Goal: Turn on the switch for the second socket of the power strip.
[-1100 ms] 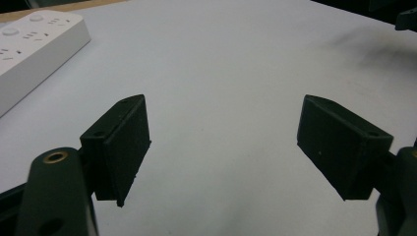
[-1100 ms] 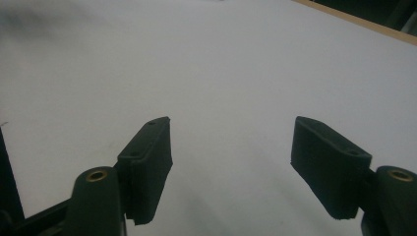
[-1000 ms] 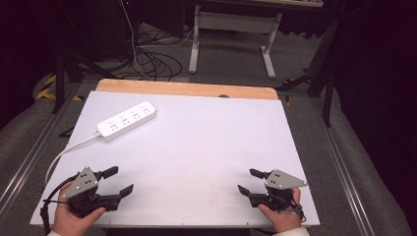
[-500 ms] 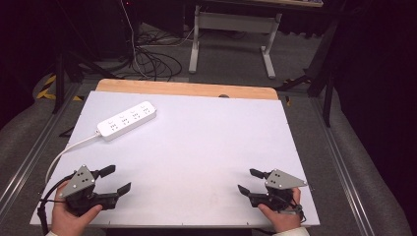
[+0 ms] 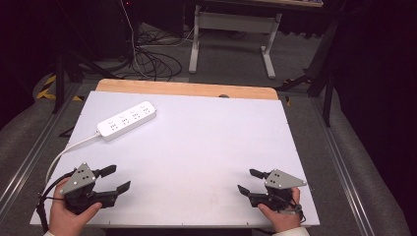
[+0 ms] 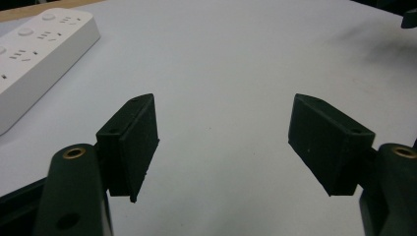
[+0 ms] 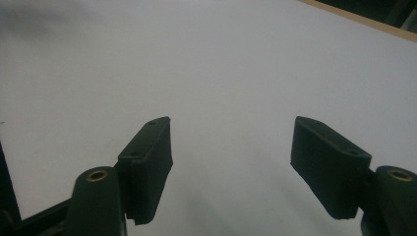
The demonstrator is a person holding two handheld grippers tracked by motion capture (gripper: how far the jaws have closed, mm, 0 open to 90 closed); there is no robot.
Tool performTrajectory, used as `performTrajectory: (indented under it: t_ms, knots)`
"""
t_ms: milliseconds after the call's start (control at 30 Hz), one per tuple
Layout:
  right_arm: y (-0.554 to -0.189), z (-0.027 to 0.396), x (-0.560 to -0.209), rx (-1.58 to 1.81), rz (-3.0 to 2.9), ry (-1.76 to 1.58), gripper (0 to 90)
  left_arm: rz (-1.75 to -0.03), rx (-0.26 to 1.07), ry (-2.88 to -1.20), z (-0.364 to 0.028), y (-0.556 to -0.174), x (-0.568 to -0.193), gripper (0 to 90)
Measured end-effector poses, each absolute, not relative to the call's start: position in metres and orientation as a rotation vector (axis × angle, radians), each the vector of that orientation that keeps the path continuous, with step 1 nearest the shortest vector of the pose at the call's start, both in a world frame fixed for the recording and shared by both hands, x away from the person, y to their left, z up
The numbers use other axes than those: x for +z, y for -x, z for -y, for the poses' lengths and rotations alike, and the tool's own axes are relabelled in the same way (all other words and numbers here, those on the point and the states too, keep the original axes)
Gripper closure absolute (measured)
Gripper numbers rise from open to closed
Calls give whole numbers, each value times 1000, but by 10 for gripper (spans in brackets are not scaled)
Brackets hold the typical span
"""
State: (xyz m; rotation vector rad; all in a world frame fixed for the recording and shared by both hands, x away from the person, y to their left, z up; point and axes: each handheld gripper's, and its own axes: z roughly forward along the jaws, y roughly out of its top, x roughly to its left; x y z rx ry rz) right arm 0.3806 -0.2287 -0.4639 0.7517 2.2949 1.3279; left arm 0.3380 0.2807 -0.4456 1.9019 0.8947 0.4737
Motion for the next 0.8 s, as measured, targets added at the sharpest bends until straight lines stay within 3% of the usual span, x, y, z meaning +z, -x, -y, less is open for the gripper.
performTrajectory:
  t_ms: [800]
  knots:
    - [-380, 228, -466, 1319, -2304, -749, 325, -936, 437, -1899, -297, -371, -410, 314]
